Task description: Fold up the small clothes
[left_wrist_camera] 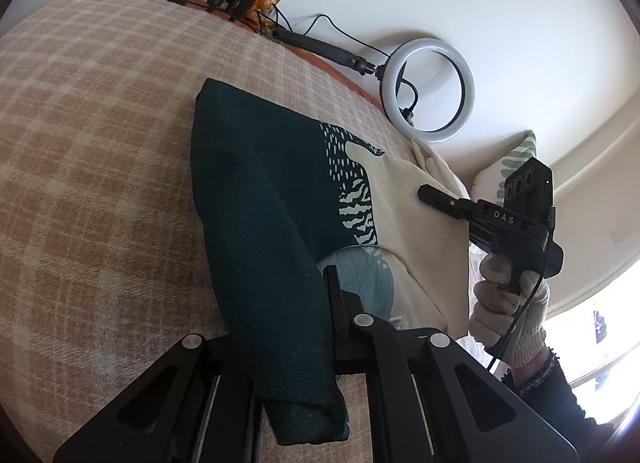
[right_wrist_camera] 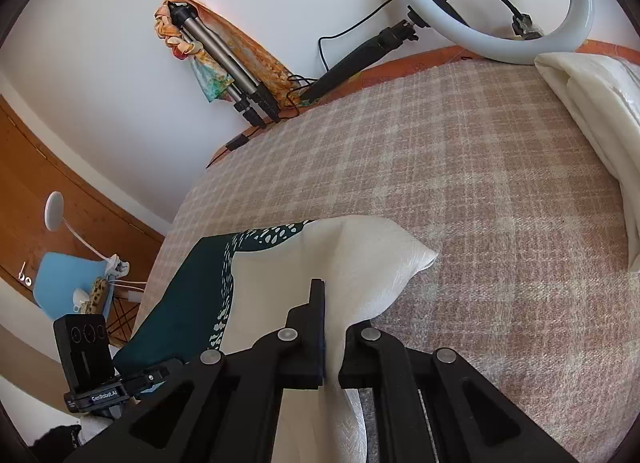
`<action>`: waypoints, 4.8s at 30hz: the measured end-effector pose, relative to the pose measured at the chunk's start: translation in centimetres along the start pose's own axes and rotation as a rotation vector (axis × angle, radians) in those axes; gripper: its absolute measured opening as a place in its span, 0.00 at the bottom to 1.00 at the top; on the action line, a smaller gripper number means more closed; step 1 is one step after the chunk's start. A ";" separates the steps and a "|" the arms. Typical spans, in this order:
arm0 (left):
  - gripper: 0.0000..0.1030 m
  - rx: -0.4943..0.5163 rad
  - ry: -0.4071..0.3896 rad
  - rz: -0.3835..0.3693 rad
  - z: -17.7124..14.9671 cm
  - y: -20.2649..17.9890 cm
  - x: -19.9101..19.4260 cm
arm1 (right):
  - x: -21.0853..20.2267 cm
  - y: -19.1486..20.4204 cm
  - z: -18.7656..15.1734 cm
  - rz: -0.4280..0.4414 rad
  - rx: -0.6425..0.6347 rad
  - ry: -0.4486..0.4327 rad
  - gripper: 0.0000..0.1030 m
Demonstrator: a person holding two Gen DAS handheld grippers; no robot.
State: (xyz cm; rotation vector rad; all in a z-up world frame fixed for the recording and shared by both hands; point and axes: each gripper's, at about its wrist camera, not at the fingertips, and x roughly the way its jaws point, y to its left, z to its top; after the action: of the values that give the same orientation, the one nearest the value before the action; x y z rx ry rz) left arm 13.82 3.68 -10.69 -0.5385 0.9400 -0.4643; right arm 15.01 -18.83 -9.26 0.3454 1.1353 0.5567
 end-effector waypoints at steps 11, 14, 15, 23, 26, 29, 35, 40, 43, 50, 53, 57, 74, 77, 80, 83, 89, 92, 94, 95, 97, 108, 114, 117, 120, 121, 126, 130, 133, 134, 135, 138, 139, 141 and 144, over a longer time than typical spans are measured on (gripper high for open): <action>0.05 0.039 -0.027 -0.067 0.6 -3.0 -0.4 | -3.5 3.7 0.4 -0.075 -0.110 -0.076 0.00; 0.05 0.064 -0.028 -0.078 0.8 -4.1 -0.1 | -4.5 4.0 0.6 -0.092 -0.131 -0.085 0.00; 0.05 0.073 -0.028 -0.081 0.9 -4.5 0.0 | -4.8 4.1 0.7 -0.099 -0.139 -0.089 0.00; 0.05 0.128 -0.021 -0.128 1.9 -7.9 1.5 | -8.6 3.0 1.6 -0.126 -0.149 -0.138 0.00; 0.05 0.153 -0.018 -0.150 2.7 -9.3 2.7 | -10.2 2.1 2.0 -0.143 -0.156 -0.163 0.00; 0.05 0.183 -0.020 -0.169 3.5 -10.8 4.0 | -11.7 0.8 2.7 -0.163 -0.157 -0.176 0.00; 0.05 0.225 -0.018 -0.205 4.4 -14.5 7.0 | -14.8 -2.3 4.5 -0.211 -0.156 -0.211 0.00; 0.05 0.262 -0.029 -0.230 5.1 -18.0 9.6 | -17.3 -5.2 6.3 -0.252 -0.149 -0.241 0.00; 0.05 0.286 -0.034 -0.241 5.6 -20.1 11.1 | -18.9 -6.9 7.6 -0.273 -0.149 -0.260 0.00; 0.05 0.361 -0.063 -0.253 6.9 -24.9 15.1 | -22.2 -10.5 10.8 -0.334 -0.183 -0.305 0.00; 0.05 0.391 -0.067 -0.258 7.5 -26.8 17.1 | -23.1 -12.8 12.3 -0.346 -0.176 -0.323 0.00; 0.05 0.428 -0.072 -0.258 7.9 -28.8 19.9 | -23.9 -15.9 13.8 -0.365 -0.166 -0.345 0.00; 0.09 0.406 0.073 -0.206 4.8 -28.5 27.1 | -19.6 -27.3 14.4 -0.420 -0.062 -0.233 0.00; 0.25 0.404 0.124 -0.191 4.3 -28.2 27.0 | -19.3 -28.2 14.5 -0.457 -0.044 -0.195 0.07; 0.50 0.411 0.166 -0.133 3.9 -28.0 26.4 | -19.7 -28.2 14.2 -0.530 -0.048 -0.189 0.41; 0.64 0.461 0.134 -0.079 3.4 -27.8 24.7 | -20.4 -28.2 13.8 -0.568 -0.029 -0.196 0.61; 0.75 0.547 0.040 0.006 3.0 -27.6 21.2 | -21.5 -26.2 13.1 -0.598 -0.041 -0.228 0.76; 0.78 0.547 0.033 0.022 3.2 -27.4 19.8 | -22.1 -25.1 12.9 -0.609 -0.041 -0.249 0.82; 0.78 0.543 0.021 0.022 3.2 -27.5 18.7 | -22.6 -24.3 12.7 -0.607 -0.033 -0.264 0.83; 0.78 0.543 0.017 0.024 3.0 -27.6 18.5 | -22.8 -23.8 12.5 -0.609 -0.030 -0.270 0.84; 0.78 0.544 0.007 0.024 2.9 -27.7 17.8 | -23.2 -23.0 12.2 -0.618 -0.027 -0.281 0.85; 0.78 0.570 -0.046 0.023 1.4 -28.1 12.5 | -25.8 -17.2 9.6 -0.638 -0.034 -0.333 0.87; 0.78 0.585 -0.077 0.029 0.4 -27.7 8.9 | -26.7 -12.8 7.4 -0.666 -0.082 -0.357 0.92; 0.78 0.590 -0.103 0.045 -0.3 -27.4 7.2 | -26.9 -10.9 6.2 -0.670 -0.086 -0.366 0.96; 0.78 0.606 -0.155 0.063 -1.1 -27.1 5.2 | -27.0 -9.1 4.9 -0.666 -0.090 -0.386 0.98; 0.78 0.613 -0.164 0.059 -1.4 -27.0 4.7 | -27.0 -8.5 4.5 -0.664 -0.089 -0.392 0.99; 0.80 0.610 -0.179 0.066 -2.3 -25.8 2.8 | -26.6 -5.9 2.4 -0.681 -0.107 -0.415 1.00; 0.81 0.607 -0.181 0.075 -3.3 -24.6 2.0 | -25.6 -4.2 0.5 -0.680 -0.107 -0.426 1.00; 0.81 0.594 -0.188 0.059 -3.9 -23.6 1.6 | -24.7 -3.6 -0.9 -0.680 -0.096 -0.436 1.00; 0.81 0.589 -0.193 0.056 -4.0 -23.3 1.4 | -24.4 -3.4 -1.4 -0.675 -0.090 -0.436 1.00; 0.81 0.586 -0.198 0.057 -4.2 -23.0 1.3 | -24.1 -3.3 -1.9 -0.672 -0.083 -0.438 1.00; 0.82 0.609 -0.202 0.072 -4.7 -22.5 1.2 | -23.1 -3.1 -3.1 -0.691 -0.073 -0.445 1.00; 0.82 0.624 -0.203 0.080 -4.9 -22.4 1.3 | -22.8 -3.1 -3.5 -0.698 -0.071 -0.448 1.00; 0.82 0.643 -0.202 0.095 -5.2 -22.1 1.5 | -22.2 -3.2 -4.1 -0.710 -0.060 -0.454 1.00; 0.82 0.639 -0.194 0.096 -5.4 -21.6 1.6 | -21.5 -3.5 -4.9 -0.711 -0.035 -0.459 1.00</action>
State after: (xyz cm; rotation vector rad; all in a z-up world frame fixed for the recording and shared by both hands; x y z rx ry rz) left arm 7.06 -15.29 -0.99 0.0436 0.5816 -0.5805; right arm 4.66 -34.21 3.20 0.0174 0.7280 -0.1319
